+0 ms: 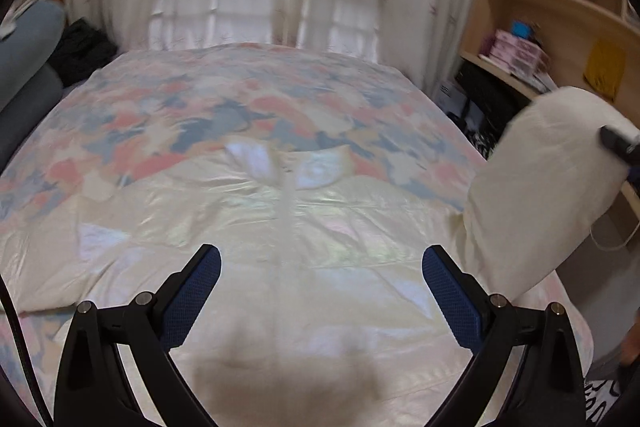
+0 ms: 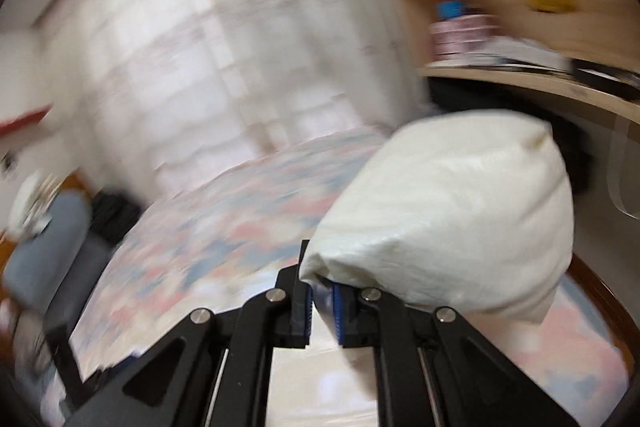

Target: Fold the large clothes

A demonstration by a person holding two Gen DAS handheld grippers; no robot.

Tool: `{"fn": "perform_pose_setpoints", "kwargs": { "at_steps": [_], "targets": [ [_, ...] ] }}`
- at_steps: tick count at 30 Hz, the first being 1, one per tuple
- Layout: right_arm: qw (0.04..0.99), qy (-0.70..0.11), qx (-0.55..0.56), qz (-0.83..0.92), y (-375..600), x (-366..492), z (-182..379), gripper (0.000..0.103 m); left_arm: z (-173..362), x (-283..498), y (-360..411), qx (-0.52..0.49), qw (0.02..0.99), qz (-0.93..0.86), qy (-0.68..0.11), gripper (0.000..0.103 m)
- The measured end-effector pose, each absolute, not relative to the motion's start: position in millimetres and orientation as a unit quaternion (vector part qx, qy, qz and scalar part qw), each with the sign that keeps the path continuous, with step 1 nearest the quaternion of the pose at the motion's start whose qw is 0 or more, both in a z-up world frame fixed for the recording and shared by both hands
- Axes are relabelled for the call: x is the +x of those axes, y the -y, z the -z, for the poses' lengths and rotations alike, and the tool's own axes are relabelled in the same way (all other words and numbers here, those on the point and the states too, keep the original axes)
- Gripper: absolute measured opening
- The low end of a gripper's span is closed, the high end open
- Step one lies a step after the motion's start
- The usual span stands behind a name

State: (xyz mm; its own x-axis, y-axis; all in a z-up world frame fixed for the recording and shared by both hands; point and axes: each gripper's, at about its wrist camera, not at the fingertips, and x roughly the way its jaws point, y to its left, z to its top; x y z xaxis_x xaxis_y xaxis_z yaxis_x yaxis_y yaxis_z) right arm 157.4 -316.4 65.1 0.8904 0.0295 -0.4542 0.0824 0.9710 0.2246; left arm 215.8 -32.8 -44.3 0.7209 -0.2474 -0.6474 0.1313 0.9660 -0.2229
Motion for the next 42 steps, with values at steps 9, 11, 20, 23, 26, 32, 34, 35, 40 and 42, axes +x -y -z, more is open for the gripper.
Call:
{"fn": "perform_pose_setpoints", "kwargs": {
  "at_steps": [9,11,20,23,26,32,34,35,40,42],
  "targets": [
    [0.905,-0.417,0.021,-0.084,167,193,75,0.022,109,218,-54,-0.106,0.894,0.06,-0.431,0.1],
    [0.881,-0.462,-0.006,-0.099,150,190,109,0.032,123,217,-64,-0.119,0.885,0.063,-0.446,0.1],
    [0.912,-0.386,-0.12,-0.072,132,105,116,0.069,151,214,-74,-0.181,0.866,0.098,-0.457,0.1],
    [0.926,-0.361,-0.087,-0.063,153,91,106,0.069,155,220,-67,-0.183,0.862,0.112,-0.459,0.1],
    [0.931,-0.361,-0.029,-0.054,175,88,111,0.069,160,226,-65,-0.18,0.859,0.109,-0.467,0.1],
    [0.915,-0.389,0.089,-0.059,205,101,143,0.069,179,246,-72,-0.184,0.849,0.091,-0.486,0.1],
    [0.907,-0.401,0.113,-0.064,210,107,151,0.069,187,256,-71,-0.182,0.847,0.085,-0.493,0.091],
    [0.905,-0.404,0.118,-0.066,210,108,153,0.069,190,261,-68,-0.175,0.845,0.084,-0.499,0.072],
    [0.887,-0.435,0.144,-0.061,219,116,148,0.069,181,286,-33,-0.097,0.852,0.091,-0.506,0.01],
    [0.884,-0.444,0.138,-0.045,224,119,138,0.069,157,291,-16,-0.063,0.872,0.098,-0.475,0.006]
  ]
}}
